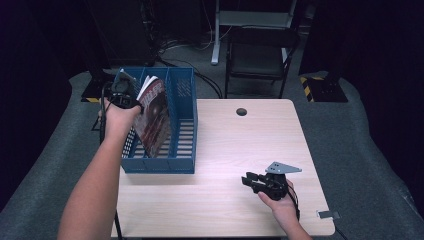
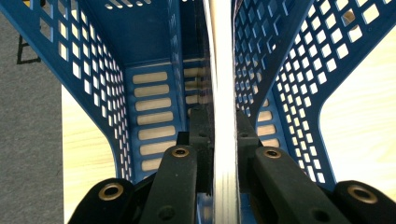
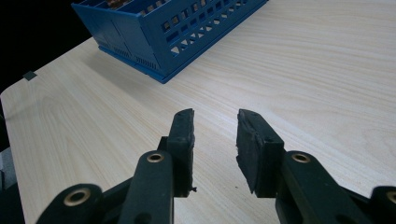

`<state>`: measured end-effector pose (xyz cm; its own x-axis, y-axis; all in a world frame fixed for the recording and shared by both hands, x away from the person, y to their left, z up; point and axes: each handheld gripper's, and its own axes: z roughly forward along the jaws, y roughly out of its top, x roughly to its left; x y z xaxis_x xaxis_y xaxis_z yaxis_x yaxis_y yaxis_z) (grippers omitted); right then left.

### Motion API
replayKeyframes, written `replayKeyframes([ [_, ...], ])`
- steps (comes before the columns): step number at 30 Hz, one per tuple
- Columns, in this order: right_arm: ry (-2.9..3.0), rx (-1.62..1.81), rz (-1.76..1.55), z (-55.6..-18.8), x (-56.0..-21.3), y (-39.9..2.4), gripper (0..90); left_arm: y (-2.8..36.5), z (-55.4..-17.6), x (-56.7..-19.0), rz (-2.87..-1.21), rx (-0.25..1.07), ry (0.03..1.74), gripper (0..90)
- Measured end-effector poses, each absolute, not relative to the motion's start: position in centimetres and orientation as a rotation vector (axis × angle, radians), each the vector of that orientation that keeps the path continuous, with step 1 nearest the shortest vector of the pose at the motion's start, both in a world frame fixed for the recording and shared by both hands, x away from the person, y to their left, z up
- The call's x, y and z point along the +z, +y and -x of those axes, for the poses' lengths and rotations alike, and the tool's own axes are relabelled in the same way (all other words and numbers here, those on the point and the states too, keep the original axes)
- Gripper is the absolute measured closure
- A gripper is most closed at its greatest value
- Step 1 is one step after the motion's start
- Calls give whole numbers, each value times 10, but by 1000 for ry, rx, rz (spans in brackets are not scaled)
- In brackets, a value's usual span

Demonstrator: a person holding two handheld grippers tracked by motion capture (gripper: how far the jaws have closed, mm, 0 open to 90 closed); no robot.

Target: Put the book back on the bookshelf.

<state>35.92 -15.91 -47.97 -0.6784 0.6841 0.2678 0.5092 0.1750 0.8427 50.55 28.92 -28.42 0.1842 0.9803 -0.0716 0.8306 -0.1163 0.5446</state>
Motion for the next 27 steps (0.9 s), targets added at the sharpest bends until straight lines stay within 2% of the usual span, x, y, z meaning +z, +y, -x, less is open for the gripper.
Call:
replayKeyframes([
  [22,2270,1528,-1165,-360,-480,-160,663,286,-512,-277,-2000,403,1707,820],
  [27,2260,1525,-1167,-360,-480,-161,664,285,-514,-276,-1985,437,1709,835],
])
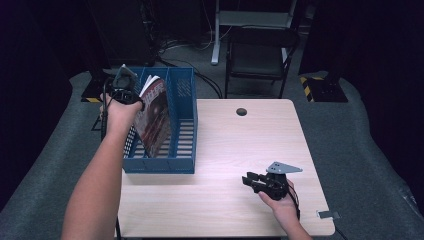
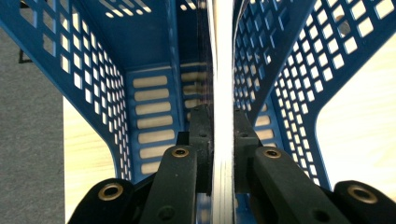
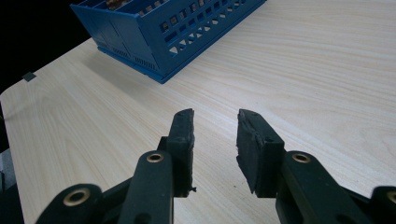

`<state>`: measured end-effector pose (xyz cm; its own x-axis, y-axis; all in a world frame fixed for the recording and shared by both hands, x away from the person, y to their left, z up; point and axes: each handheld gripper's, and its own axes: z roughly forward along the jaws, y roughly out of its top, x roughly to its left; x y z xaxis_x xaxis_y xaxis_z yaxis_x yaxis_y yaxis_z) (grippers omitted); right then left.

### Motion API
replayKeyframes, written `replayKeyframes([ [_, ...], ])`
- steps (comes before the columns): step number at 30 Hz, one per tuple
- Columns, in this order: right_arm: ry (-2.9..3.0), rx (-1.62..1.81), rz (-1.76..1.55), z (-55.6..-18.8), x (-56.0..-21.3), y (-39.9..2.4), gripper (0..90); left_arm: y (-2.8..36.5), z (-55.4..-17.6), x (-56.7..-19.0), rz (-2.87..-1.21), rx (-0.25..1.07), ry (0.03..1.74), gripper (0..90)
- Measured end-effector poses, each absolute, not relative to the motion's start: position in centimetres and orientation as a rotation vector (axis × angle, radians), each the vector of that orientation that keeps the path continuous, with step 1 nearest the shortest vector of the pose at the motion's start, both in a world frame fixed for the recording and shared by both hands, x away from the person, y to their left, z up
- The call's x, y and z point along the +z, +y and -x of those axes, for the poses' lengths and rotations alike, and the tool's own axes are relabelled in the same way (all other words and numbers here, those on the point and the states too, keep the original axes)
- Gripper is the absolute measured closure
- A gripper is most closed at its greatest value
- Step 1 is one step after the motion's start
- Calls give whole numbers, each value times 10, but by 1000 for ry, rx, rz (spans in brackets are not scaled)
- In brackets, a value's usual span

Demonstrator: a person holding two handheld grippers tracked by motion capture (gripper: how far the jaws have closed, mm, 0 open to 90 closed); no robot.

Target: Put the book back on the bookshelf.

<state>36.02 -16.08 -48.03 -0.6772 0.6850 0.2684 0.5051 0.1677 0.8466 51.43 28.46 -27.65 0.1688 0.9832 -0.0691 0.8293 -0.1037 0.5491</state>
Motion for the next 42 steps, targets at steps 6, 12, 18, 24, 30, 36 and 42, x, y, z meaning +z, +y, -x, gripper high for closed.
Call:
replayKeyframes([
  [6,2262,1522,-1172,-360,-480,-162,665,282,-518,-275,-1954,460,1712,839],
  [12,2256,1523,-1167,-360,-479,-164,665,283,-520,-273,-1928,470,1717,840],
  [18,2254,1522,-1167,-360,-479,-164,665,283,-524,-275,-1898,505,1723,840],
  [24,2247,1524,-1173,-361,-479,-166,665,282,-526,-278,-1847,552,1721,840],
  [30,2249,1522,-1175,-361,-479,-167,666,284,-527,-283,-1793,597,1716,841],
  [36,2246,1528,-1174,-362,-479,-168,666,286,-527,-291,-1770,598,1722,839],
  [42,2247,1522,-1175,-361,-479,-167,666,287,-526,-292,-1773,583,1721,784],
])
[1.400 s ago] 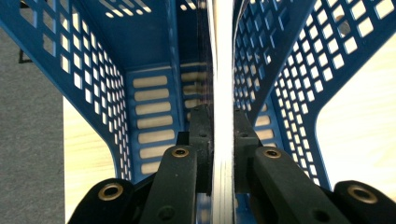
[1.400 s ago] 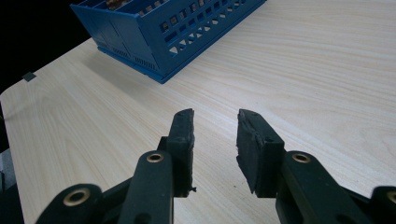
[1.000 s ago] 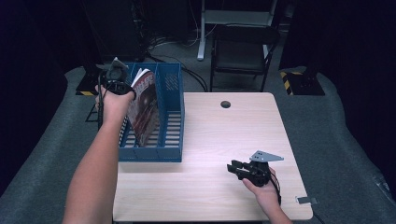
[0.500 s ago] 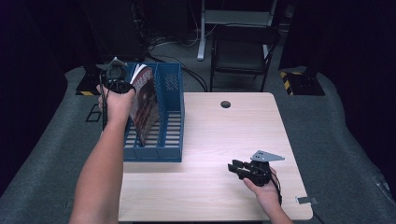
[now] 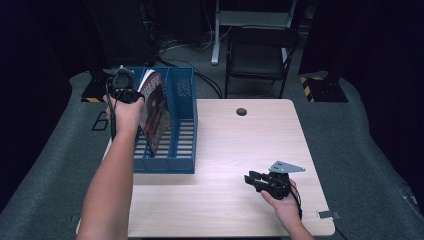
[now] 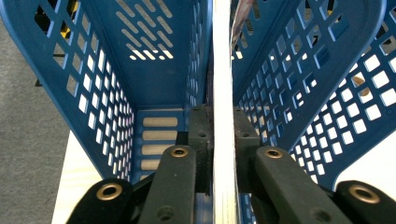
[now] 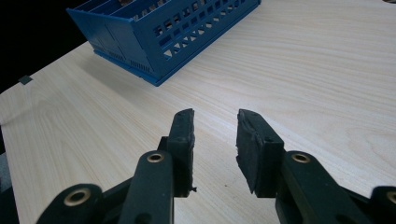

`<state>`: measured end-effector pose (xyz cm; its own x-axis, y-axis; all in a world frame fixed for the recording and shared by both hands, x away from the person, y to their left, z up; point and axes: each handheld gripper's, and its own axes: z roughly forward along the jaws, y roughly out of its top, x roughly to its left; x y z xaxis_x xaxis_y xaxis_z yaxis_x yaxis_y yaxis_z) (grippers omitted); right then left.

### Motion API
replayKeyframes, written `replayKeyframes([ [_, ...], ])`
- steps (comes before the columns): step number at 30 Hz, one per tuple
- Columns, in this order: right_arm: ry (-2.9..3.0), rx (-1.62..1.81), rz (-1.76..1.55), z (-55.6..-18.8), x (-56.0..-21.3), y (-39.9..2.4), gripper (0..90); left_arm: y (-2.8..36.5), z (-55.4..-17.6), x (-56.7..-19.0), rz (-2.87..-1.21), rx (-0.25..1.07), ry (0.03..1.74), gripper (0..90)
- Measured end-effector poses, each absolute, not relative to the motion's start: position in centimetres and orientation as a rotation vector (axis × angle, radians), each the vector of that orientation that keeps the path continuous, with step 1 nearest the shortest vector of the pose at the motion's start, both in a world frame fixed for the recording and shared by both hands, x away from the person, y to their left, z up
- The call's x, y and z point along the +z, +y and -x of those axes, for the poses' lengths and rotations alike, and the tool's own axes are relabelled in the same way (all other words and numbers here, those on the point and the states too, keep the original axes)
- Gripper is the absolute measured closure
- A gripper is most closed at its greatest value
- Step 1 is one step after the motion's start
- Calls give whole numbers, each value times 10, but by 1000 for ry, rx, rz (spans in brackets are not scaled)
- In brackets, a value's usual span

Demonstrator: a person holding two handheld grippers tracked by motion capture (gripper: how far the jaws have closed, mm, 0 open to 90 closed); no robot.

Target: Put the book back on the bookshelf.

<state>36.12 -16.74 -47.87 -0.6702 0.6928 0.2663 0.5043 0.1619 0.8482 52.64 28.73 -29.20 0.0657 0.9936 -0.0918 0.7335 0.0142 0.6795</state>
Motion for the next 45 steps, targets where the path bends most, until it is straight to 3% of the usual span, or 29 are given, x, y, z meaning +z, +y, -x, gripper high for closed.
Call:
replayKeyframes([
  [9,2252,1519,-1176,-361,-479,-167,665,287,-525,-292,-1775,545,1701,625],
  [25,2255,1516,-1173,-362,-480,-165,654,289,-516,-283,-1788,514,1676,455],
  [34,2277,1510,-1189,-363,-483,-164,593,289,-508,-271,-1793,529,1645,414],
  [45,2307,1473,-1176,-363,-486,-162,578,291,-500,-257,-1822,534,1624,404],
])
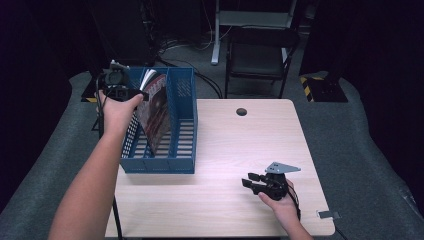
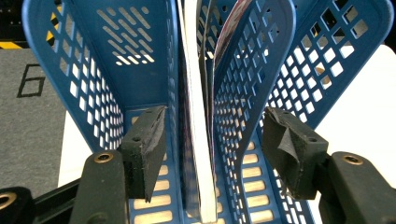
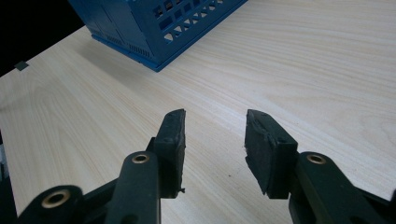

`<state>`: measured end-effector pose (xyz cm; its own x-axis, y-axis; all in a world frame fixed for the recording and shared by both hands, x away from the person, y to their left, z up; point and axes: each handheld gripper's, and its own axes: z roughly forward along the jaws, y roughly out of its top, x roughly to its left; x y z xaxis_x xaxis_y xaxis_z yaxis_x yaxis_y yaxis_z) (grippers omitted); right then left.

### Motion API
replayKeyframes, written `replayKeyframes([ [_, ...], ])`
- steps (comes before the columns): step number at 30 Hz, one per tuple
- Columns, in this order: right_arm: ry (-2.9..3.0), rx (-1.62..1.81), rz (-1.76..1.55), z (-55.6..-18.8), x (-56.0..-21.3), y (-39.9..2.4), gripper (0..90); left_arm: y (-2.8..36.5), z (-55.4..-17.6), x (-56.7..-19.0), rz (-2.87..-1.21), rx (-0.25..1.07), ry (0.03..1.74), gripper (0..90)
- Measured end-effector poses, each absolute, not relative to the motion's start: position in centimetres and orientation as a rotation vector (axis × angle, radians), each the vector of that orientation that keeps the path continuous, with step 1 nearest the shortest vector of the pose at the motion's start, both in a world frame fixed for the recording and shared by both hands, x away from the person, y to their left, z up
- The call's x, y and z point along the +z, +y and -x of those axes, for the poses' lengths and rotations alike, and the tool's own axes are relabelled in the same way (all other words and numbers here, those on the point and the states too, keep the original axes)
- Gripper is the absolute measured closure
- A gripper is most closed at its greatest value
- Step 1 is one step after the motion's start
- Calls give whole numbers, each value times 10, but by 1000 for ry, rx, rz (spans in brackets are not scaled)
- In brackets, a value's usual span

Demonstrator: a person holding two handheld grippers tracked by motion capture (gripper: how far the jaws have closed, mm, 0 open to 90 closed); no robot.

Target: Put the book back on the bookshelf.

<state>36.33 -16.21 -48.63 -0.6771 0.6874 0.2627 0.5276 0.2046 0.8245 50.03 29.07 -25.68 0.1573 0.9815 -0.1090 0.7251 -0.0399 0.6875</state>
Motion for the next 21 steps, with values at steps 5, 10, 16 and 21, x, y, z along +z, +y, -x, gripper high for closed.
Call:
replayKeyframes([
  [5,2306,1473,-1194,-364,-488,-163,578,290,-495,-250,-1813,537,1606,399],
  [10,2310,1475,-1189,-365,-488,-164,577,288,-490,-246,-1844,529,1582,399],
  [16,2300,1480,-1200,-365,-488,-167,578,284,-487,-242,-1877,516,1551,407],
  [21,2291,1488,-1217,-366,-488,-168,577,281,-483,-238,-1901,516,1520,408],
])
